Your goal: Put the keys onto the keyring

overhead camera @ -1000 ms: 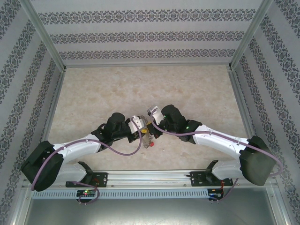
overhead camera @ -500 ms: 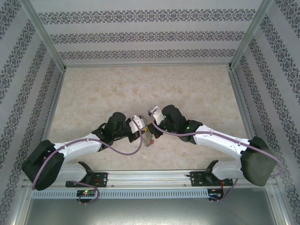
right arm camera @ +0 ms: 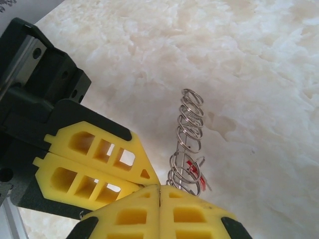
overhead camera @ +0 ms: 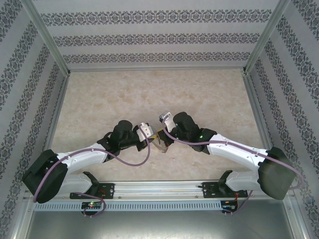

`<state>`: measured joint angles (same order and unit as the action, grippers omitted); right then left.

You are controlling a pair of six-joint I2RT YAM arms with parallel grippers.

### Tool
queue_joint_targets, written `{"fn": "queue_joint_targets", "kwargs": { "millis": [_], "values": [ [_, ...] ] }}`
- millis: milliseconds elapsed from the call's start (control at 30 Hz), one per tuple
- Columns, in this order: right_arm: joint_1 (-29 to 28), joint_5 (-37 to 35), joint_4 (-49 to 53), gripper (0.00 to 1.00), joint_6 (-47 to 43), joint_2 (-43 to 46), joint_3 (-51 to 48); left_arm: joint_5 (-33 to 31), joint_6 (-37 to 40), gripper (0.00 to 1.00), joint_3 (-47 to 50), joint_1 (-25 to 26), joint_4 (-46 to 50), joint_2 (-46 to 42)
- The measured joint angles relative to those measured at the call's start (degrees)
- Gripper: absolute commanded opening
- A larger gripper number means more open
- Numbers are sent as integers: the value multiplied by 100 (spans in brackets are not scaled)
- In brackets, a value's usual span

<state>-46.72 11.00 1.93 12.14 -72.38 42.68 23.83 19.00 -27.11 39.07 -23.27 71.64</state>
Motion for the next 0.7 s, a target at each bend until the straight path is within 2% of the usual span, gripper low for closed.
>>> {"fn": "queue_joint_targets", "kwargs": {
  "millis": [467,500,567,700],
  "values": [
    [11,-151,136,0,105,-155,50,-146,-22,0,127,26,-254,0],
    [13,-127,149,0,103,-155,59,-146,-24,2,127,26,-258,0],
    [13,-90,155,0,103,-153,68,-149,-24,15,129,26,-269,0],
    [11,26,151,0,83,-146,81,-162,-42,21,129,35,-273,0]
  ]
}}
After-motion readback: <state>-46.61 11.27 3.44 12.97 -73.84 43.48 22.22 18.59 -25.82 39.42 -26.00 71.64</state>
